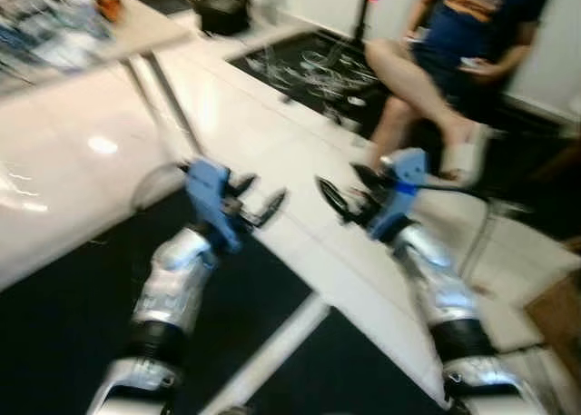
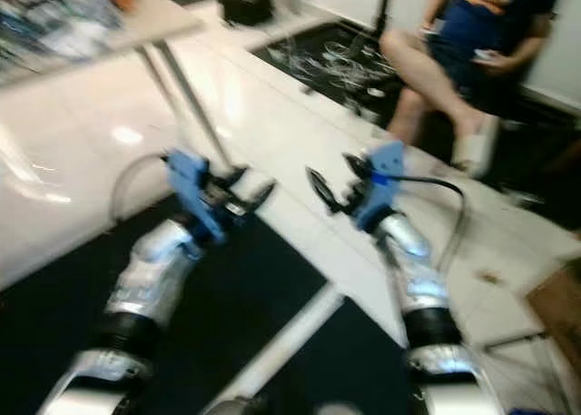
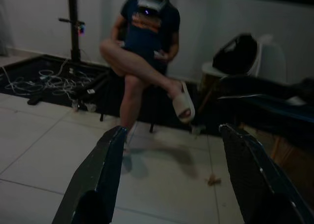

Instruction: Picking trash to rubbish bin

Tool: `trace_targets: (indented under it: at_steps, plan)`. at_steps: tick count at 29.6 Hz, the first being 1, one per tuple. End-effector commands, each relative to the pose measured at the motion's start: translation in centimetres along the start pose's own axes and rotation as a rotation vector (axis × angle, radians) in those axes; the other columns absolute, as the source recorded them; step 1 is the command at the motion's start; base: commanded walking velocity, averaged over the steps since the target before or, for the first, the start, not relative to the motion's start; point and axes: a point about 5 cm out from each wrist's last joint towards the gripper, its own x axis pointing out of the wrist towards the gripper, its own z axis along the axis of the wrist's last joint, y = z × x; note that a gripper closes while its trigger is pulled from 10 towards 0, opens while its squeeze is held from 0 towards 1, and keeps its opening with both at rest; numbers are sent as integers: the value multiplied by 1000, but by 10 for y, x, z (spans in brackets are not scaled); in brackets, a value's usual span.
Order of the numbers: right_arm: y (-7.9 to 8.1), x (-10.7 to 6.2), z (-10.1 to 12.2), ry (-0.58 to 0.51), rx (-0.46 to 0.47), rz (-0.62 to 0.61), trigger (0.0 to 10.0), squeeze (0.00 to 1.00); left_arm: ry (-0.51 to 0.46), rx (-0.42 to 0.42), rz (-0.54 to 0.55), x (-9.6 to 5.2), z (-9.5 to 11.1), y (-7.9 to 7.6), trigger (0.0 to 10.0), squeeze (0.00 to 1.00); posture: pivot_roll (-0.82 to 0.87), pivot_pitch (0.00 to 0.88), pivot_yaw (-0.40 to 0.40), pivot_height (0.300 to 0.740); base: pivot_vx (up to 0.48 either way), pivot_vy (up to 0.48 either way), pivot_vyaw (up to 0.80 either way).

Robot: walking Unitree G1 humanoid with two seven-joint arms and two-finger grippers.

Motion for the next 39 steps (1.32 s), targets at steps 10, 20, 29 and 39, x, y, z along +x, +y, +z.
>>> trace_targets:
  at_steps: [10,20,29,39]
  plan:
    - [3,2,-2,-2,14,1,10000,0,13,8,3,-4,0,2,10000,0,-91,0,-21,740,0,0,640]
    - [2,1,-2,-2,20,-9,10000,0,14,7,-10,-3,0,1,10000,0,-91,0,-22,740,286,0,0]
    - [1,1,-1,-7,26,-2,10000,0,-6,-16,-26,-7,0,2,10000,0,-89,0,-23,740,320,0,0]
    - [2,1,0,-12,26,3,10000,0,-6,-15,-36,-9,-1,3,10000,0,-90,0,-22,740,273,0,0]
